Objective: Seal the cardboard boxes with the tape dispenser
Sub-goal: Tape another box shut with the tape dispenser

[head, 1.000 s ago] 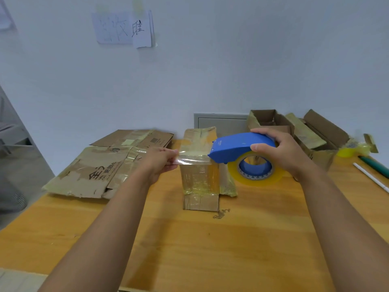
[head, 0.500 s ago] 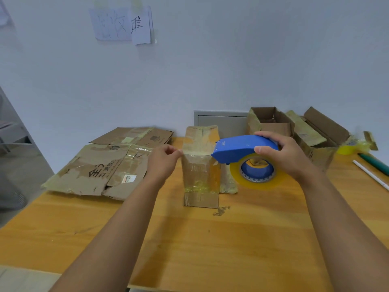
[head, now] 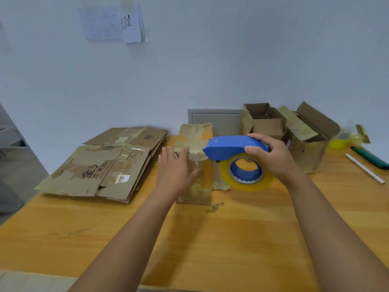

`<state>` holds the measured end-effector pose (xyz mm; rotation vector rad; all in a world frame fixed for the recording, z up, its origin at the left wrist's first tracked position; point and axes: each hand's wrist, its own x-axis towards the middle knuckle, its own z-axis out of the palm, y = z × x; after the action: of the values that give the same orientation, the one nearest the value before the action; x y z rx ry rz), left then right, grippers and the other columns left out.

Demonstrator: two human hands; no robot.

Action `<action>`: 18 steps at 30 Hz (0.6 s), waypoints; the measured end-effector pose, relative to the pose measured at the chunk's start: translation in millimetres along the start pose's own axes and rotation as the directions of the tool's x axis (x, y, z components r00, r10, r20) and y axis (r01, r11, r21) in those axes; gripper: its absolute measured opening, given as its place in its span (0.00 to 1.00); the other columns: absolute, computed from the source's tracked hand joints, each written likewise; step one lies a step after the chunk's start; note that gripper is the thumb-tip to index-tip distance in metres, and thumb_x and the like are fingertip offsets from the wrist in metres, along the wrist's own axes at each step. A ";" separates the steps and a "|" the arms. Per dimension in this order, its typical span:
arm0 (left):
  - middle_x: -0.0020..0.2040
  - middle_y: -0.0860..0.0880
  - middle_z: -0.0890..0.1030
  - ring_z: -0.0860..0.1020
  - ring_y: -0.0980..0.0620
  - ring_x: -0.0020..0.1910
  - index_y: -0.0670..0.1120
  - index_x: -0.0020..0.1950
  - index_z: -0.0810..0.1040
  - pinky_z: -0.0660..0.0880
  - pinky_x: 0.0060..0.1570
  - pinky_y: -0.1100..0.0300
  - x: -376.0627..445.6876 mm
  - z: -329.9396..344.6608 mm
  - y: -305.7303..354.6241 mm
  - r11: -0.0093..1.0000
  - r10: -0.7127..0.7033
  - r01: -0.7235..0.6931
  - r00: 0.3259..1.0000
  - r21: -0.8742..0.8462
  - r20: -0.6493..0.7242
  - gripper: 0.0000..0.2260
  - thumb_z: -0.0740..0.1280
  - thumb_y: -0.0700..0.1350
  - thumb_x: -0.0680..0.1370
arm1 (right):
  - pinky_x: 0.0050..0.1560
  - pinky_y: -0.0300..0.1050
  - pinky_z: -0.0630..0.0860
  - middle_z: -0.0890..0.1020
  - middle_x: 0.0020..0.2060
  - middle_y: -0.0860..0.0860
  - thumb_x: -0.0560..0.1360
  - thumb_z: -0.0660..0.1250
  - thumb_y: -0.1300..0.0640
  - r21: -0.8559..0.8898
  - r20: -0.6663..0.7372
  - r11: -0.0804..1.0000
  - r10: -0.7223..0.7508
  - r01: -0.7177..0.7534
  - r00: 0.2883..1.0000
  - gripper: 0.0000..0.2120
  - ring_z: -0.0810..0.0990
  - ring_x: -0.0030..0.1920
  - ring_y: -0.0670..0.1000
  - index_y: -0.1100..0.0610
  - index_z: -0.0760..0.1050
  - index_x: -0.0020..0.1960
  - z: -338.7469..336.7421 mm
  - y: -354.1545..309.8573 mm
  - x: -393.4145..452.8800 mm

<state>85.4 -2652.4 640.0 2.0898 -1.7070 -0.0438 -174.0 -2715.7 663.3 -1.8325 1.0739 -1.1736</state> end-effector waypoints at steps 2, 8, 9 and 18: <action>0.80 0.39 0.56 0.49 0.41 0.80 0.53 0.77 0.63 0.49 0.76 0.48 4.2 10.4 -5.0 1.000 0.008 -0.011 0.994 -0.028 -0.106 0.32 0.67 0.61 0.77 | 0.47 0.34 0.73 0.78 0.57 0.40 0.67 0.70 0.39 0.014 -0.025 1.000 0.013 -0.012 1.000 0.27 0.79 0.53 0.41 0.44 0.76 0.65 6.7 -0.6 -2.9; 0.74 0.38 0.68 0.64 0.37 0.74 0.45 0.66 0.77 0.64 0.68 0.41 23.7 5.0 -22.9 0.990 0.140 -0.128 0.955 0.063 -0.262 0.22 0.73 0.52 0.75 | 0.45 0.32 0.72 0.76 0.54 0.35 0.64 0.68 0.33 0.016 -0.063 1.000 0.020 -0.019 0.998 0.29 0.78 0.52 0.39 0.41 0.74 0.63 35.5 -7.9 -6.3; 0.72 0.38 0.71 0.67 0.36 0.72 0.43 0.65 0.78 0.66 0.66 0.41 24.4 4.9 -23.8 0.978 0.205 -0.184 0.938 0.099 -0.281 0.21 0.74 0.48 0.75 | 0.45 0.31 0.71 0.75 0.53 0.34 0.64 0.68 0.33 0.015 -0.068 1.000 0.017 -0.016 0.998 0.28 0.78 0.51 0.39 0.40 0.73 0.63 39.9 -8.3 -6.1; 0.64 0.42 0.77 0.71 0.39 0.69 0.45 0.65 0.77 0.62 0.72 0.43 15.6 23.0 -11.5 0.958 0.283 -0.259 0.915 0.119 -0.287 0.23 0.72 0.55 0.75 | 0.47 0.31 0.71 0.74 0.58 0.33 0.69 0.68 0.34 0.011 -0.019 1.000 0.023 -0.023 1.000 0.31 0.76 0.56 0.37 0.42 0.73 0.69 36.0 2.0 -5.5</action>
<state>93.0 -2672.5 619.0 1.7796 -1.8099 0.4131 -142.4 -2707.4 647.3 -1.7995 1.0940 -1.1837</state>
